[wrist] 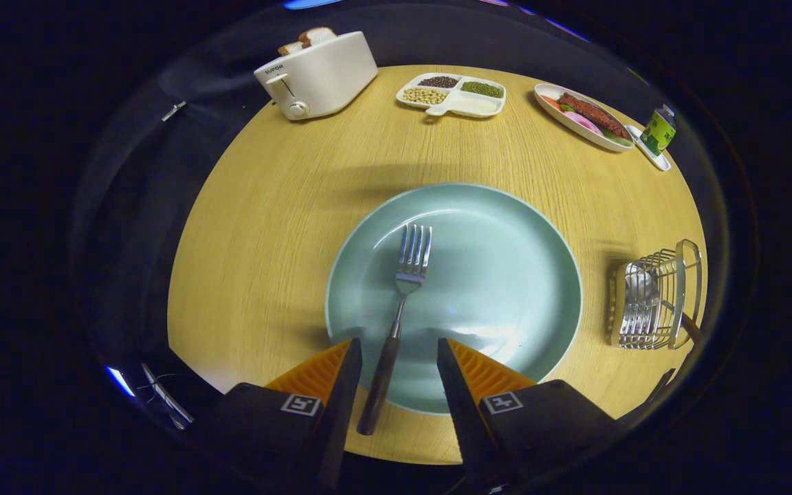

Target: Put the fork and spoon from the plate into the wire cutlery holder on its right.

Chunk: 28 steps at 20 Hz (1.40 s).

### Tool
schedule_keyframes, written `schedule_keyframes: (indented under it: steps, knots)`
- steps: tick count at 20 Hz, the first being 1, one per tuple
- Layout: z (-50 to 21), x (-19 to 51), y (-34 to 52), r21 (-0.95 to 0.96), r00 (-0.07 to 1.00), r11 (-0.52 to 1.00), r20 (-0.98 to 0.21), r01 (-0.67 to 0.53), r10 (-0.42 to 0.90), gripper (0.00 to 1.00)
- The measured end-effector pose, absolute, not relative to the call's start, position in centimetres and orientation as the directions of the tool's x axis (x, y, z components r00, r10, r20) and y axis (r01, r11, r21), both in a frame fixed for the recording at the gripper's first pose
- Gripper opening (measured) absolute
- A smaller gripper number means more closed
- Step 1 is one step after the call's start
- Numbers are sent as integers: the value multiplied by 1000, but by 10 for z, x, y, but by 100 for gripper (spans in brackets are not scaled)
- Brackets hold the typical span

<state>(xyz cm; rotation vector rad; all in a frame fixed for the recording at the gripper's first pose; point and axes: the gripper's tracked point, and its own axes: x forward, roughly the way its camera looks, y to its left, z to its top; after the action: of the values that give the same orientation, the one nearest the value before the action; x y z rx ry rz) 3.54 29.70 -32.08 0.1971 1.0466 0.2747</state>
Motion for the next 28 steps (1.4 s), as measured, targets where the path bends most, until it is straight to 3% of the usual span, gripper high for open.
schedule_keyframes:
  steps: [1, 4, 5, 7, 20, 24, 28]
  knots:
    - [-324, 35, 297, 289, 463, 949, -829, -123, 312, 65]
    - [-341, 35, 296, 244, 420, 962, -866, -118, 271, 27]
    - [-343, 33, 293, 227, 411, 967, -875, -121, 256, 18]
    - [-342, 35, 293, 233, 419, 963, -868, -133, 268, 12]
    - [-277, 25, 259, 364, 431, 915, -807, -172, 402, 12]
    - [-234, 15, 213, 356, 447, 910, -793, -212, 414, 12]
    - [-191, 6, 145, 388, 457, 904, -781, -180, 426, 12]
